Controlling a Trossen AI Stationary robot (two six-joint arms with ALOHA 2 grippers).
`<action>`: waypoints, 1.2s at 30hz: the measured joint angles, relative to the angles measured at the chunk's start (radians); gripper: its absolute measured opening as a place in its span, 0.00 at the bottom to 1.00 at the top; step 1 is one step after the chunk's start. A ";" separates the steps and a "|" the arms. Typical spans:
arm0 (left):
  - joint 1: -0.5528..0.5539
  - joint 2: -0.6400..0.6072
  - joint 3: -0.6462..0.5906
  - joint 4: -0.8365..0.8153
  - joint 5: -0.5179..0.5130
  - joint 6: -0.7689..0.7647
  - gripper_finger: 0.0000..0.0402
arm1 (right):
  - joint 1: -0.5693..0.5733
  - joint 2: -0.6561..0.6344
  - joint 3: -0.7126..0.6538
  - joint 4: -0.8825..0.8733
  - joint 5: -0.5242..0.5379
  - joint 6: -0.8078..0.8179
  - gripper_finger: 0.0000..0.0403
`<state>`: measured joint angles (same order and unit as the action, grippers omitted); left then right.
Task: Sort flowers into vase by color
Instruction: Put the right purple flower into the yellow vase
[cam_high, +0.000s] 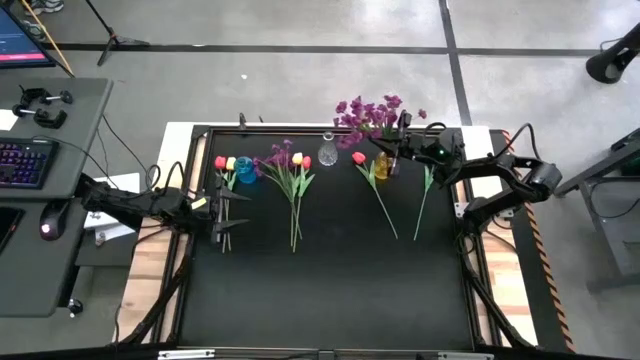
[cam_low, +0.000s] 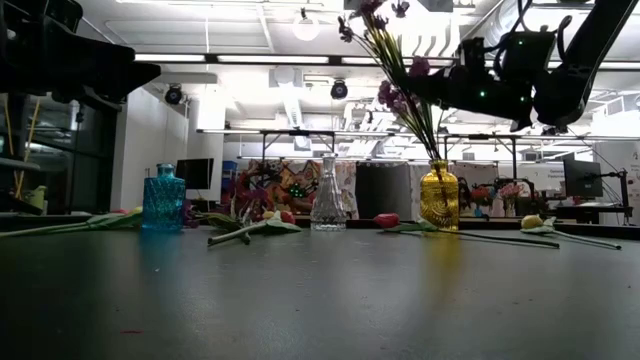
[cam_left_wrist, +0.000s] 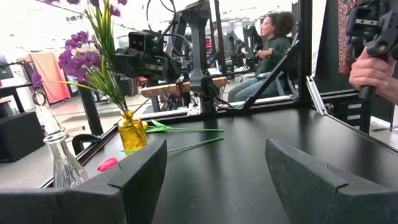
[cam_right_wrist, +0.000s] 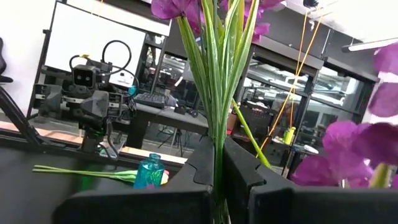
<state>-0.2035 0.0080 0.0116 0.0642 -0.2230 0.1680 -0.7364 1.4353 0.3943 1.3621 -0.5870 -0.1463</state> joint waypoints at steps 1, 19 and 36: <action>0.000 0.000 0.000 0.000 0.000 0.000 0.65 | 0.000 0.000 0.000 -0.007 0.003 -0.001 0.00; 0.000 0.000 0.000 0.000 0.000 0.000 0.65 | 0.000 0.000 0.000 -0.091 0.153 -0.010 0.03; 0.000 0.000 0.000 0.000 0.000 0.000 0.65 | 0.002 0.000 0.000 -0.098 0.214 0.010 0.28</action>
<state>-0.2039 0.0078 0.0116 0.0639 -0.2230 0.1680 -0.7345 1.4353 0.3946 1.2640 -0.3730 -0.1364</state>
